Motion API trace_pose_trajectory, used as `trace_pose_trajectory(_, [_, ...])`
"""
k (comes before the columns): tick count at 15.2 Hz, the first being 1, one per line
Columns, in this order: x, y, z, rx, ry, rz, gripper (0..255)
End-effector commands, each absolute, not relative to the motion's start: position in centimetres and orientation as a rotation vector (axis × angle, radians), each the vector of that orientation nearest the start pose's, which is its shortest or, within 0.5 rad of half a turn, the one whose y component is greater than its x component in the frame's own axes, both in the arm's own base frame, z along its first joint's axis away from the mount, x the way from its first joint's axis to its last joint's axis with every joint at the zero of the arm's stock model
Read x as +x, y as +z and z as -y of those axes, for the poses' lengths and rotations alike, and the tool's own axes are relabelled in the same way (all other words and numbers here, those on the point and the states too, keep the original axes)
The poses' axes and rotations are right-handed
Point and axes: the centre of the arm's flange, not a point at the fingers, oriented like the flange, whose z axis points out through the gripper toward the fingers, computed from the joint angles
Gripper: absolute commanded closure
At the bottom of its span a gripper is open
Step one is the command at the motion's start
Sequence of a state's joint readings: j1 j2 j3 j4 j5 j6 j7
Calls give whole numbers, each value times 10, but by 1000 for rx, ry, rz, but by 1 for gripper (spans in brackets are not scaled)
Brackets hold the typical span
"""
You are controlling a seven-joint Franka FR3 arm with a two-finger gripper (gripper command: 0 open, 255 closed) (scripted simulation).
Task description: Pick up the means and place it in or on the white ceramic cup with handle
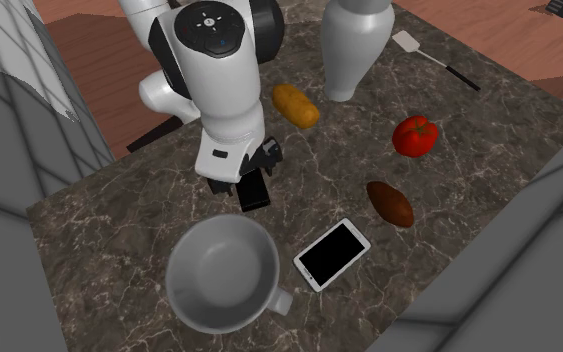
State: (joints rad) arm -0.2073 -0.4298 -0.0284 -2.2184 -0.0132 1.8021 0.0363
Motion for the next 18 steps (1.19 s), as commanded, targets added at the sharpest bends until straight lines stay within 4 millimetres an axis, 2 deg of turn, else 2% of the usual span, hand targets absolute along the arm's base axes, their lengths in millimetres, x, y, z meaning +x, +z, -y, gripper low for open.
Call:
trace_pose_trajectory(1, [413,546,102,-3116,-21,-418,0])
trace_pose_trajectory(4, [413,546,102,-3116,-21,-418,0])
trace_pose_trajectory(5, [413,546,102,-3116,-21,-418,255])
trace_pose_trajectory(14, [413,546,102,-3116,-21,-418,255])
trace_pose_trajectory(18, [413,567,102,-3116,-21,-418,255])
